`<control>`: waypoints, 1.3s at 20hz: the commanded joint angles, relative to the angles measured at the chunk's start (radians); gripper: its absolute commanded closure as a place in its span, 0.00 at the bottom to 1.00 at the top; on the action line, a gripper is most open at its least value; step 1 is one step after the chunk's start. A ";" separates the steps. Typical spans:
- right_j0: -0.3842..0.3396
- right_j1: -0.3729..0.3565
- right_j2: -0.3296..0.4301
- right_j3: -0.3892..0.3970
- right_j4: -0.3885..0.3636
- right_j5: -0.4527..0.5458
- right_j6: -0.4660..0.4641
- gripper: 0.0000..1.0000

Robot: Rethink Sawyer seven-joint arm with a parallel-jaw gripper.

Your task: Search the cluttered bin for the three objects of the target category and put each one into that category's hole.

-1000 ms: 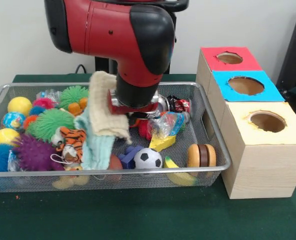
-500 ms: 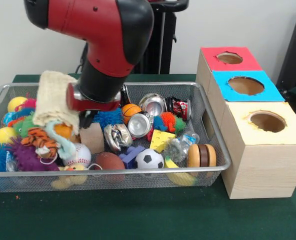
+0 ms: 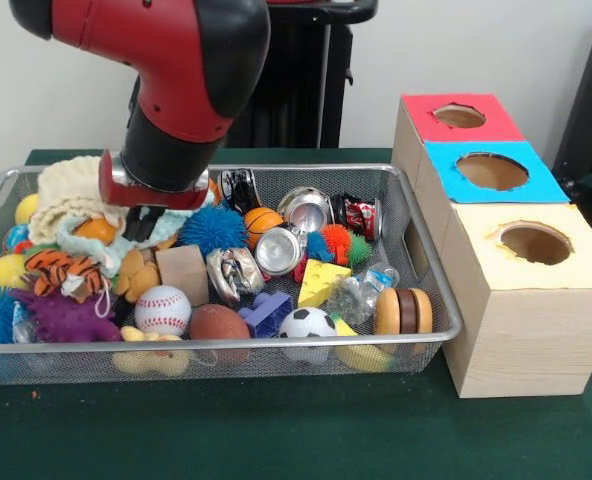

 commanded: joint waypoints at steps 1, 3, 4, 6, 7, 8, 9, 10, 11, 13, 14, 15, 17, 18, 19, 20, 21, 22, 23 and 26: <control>-0.051 0.020 0.038 -0.010 -0.050 0.134 -0.161 1.00; -0.042 0.015 0.035 -0.026 -0.059 0.161 -0.167 1.00; -0.034 0.008 0.025 -0.036 -0.072 0.182 -0.180 1.00; -0.020 -0.004 0.009 -0.059 -0.093 0.246 -0.209 1.00; -0.017 -0.007 0.005 -0.068 -0.100 0.283 -0.226 1.00; -0.016 -0.013 0.006 -0.073 -0.105 0.313 -0.245 1.00; -0.016 -0.020 0.006 -0.073 -0.113 0.336 -0.261 1.00; -0.012 -0.026 0.003 -0.078 -0.123 0.377 -0.283 1.00; -0.013 -0.035 0.005 -0.076 -0.129 0.397 -0.295 1.00; -0.007 -0.050 0.001 -0.080 -0.149 0.451 -0.323 1.00; -0.013 -0.061 0.006 -0.070 -0.150 0.450 -0.322 1.00; -0.016 -0.066 0.012 -0.069 -0.155 0.462 -0.325 1.00; -0.039 -0.078 0.042 -0.048 -0.137 0.443 -0.301 1.00; -0.043 -0.081 0.051 -0.045 -0.135 0.456 -0.300 1.00; -0.063 -0.092 0.077 -0.023 -0.104 0.431 -0.272 1.00; -0.086 -0.102 0.105 0.004 -0.065 0.399 -0.245 1.00; -0.108 -0.114 0.134 0.034 -0.023 0.364 -0.220 1.00; -0.132 -0.127 0.167 0.062 0.021 0.322 -0.198 1.00; -0.150 -0.140 0.192 0.086 0.058 0.296 -0.182 1.00; -0.214 -0.195 0.282 0.170 0.183 0.203 -0.147 1.00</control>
